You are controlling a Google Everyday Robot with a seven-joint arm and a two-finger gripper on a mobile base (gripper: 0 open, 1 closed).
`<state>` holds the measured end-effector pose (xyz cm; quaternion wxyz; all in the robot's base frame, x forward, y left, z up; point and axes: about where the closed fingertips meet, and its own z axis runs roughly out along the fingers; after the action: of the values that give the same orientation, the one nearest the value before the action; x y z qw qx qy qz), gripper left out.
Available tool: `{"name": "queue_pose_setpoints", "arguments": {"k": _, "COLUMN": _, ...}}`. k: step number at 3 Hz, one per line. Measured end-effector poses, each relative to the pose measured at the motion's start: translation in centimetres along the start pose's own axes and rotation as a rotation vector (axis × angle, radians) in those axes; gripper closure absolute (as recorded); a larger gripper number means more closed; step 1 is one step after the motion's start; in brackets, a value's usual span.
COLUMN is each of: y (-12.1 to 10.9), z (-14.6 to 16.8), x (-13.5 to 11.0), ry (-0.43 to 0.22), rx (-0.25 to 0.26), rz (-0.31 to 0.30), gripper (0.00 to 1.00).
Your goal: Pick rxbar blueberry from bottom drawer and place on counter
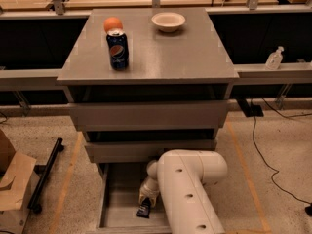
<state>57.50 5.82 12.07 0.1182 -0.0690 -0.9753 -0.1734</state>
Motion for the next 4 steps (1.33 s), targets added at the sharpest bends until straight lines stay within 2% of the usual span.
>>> {"name": "queue_pose_setpoints", "arguments": {"k": 1, "y": 2.0, "z": -3.3, "x": 1.8, "ry": 0.06, "rx": -0.16, "rz": -0.078, "gripper": 1.0}}
{"name": "queue_pose_setpoints", "arguments": {"k": 2, "y": 3.6, "z": -7.4, "x": 4.2, "ry": 0.104, "rx": -0.303, "rz": -0.19, "gripper": 1.0}}
{"name": "queue_pose_setpoints", "arguments": {"k": 3, "y": 3.9, "z": -10.8, "x": 6.5, "ry": 0.116, "rx": -0.395, "rz": -0.256, "gripper": 1.0}}
{"name": "queue_pose_setpoints", "arguments": {"k": 4, "y": 3.0, "z": -13.4, "x": 8.6, "ry": 0.148, "rx": -0.486, "rz": -0.283, "gripper": 1.0}}
